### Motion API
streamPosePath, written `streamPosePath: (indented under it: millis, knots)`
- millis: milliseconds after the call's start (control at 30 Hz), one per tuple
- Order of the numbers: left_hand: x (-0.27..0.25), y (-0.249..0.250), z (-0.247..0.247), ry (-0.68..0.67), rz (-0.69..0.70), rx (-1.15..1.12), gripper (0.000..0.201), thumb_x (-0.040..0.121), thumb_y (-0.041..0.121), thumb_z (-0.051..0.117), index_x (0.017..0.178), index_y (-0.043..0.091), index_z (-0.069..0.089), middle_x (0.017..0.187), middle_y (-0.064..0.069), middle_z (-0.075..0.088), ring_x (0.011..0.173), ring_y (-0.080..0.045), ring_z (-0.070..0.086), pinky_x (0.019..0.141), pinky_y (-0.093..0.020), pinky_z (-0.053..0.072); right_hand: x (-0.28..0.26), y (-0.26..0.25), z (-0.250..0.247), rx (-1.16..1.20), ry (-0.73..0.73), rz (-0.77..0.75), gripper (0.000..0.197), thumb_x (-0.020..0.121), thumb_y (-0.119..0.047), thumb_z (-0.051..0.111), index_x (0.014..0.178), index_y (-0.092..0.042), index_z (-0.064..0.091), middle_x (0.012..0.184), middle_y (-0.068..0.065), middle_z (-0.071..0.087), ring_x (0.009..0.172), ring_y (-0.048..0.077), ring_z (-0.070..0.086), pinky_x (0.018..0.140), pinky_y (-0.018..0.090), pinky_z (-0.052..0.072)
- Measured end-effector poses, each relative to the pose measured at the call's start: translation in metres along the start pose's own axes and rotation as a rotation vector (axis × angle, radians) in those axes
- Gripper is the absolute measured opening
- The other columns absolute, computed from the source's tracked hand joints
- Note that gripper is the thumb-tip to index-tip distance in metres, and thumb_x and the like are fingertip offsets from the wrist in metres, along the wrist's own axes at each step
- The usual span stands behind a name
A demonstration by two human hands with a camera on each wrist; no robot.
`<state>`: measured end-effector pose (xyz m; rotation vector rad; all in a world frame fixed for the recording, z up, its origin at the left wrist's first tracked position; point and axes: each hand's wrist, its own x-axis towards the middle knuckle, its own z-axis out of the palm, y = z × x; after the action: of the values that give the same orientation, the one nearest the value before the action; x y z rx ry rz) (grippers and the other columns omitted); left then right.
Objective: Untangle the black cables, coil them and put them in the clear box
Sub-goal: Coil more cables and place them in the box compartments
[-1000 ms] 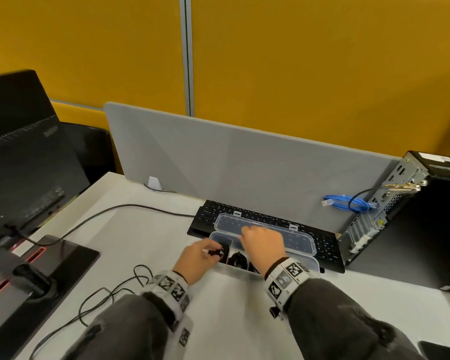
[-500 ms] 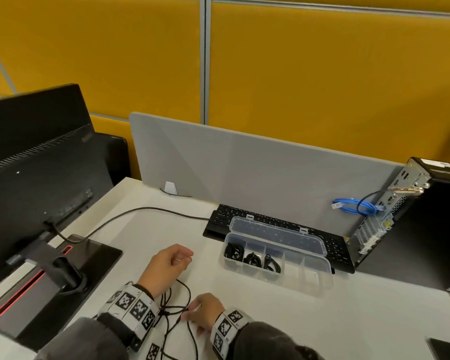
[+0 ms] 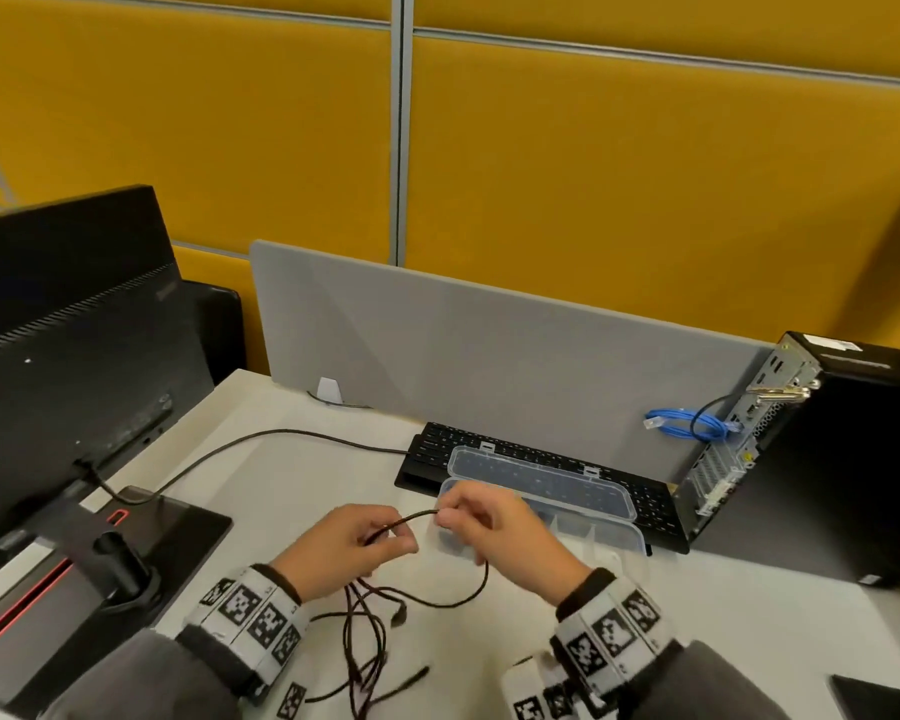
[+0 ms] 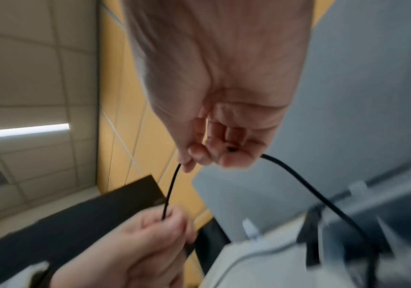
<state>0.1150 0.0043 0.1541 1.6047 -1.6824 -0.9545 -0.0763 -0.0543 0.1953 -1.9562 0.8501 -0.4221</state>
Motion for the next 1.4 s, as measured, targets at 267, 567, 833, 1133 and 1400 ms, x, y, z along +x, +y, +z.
streamPosePath:
  millis: [267, 567, 833, 1133, 1400]
  knots:
    - [-0.004, -0.019, -0.053, 0.107, -0.099, 0.294, 0.034, 0.089, 0.042, 0.052, 0.06, 0.024, 0.054, 0.059, 0.005, 0.051, 0.06, -0.009, 0.05, 0.063, -0.021, 0.04, -0.072, 0.008, -0.159, -0.314, 0.848, -0.067, 0.011, 0.089, -0.022, 0.059, 0.081, -0.028, 0.062, 0.073, 0.003, 0.064, 0.067, 0.016, 0.056, 0.06, 0.011, 0.04]
    - [0.009, 0.018, -0.064, 0.238, -0.173, 0.035, 0.032, 0.093, 0.04, 0.045, 0.081, 0.012, 0.053, 0.078, -0.001, 0.051, 0.076, -0.015, 0.049, 0.066, -0.022, 0.04, -0.133, 0.063, -0.201, -1.148, 0.795, 0.607, 0.027, 0.088, -0.039, 0.054, 0.103, -0.02, 0.068, 0.089, 0.008, 0.063, 0.088, 0.032, 0.057, 0.068, 0.041, 0.05]
    - [0.036, 0.109, 0.033, 0.297, 0.326, 0.185, 0.031, 0.096, 0.03, 0.046, 0.065, 0.024, 0.044, 0.064, 0.009, 0.045, 0.062, -0.004, 0.044, 0.061, -0.015, 0.035, -0.071, -0.013, -0.07, -0.366, 0.092, 0.151, 0.062, 0.085, -0.06, 0.039, 0.14, -0.035, 0.029, 0.125, -0.004, 0.054, 0.118, 0.008, 0.046, 0.104, 0.037, 0.038]
    - [0.04, 0.069, 0.016, 0.009, 0.163, 0.222, 0.022, 0.095, 0.038, 0.042, 0.079, 0.027, 0.052, 0.067, 0.013, 0.053, 0.061, -0.002, 0.047, 0.06, -0.018, 0.037, -0.081, -0.021, -0.135, 0.412, 0.67, 0.074, 0.03, 0.097, -0.025, 0.035, 0.071, -0.018, 0.044, 0.05, -0.007, 0.032, 0.038, 0.006, 0.027, 0.036, 0.017, 0.025]
    - [0.035, 0.067, -0.007, 0.131, 0.081, 0.26, 0.024, 0.097, 0.037, 0.04, 0.081, 0.021, 0.05, 0.071, 0.007, 0.054, 0.065, -0.001, 0.05, 0.061, -0.016, 0.039, -0.103, 0.026, -0.171, -0.938, 0.788, 0.509, 0.04, 0.093, -0.043, 0.047, 0.127, -0.022, 0.048, 0.111, 0.009, 0.058, 0.1, 0.026, 0.049, 0.078, 0.04, 0.043]
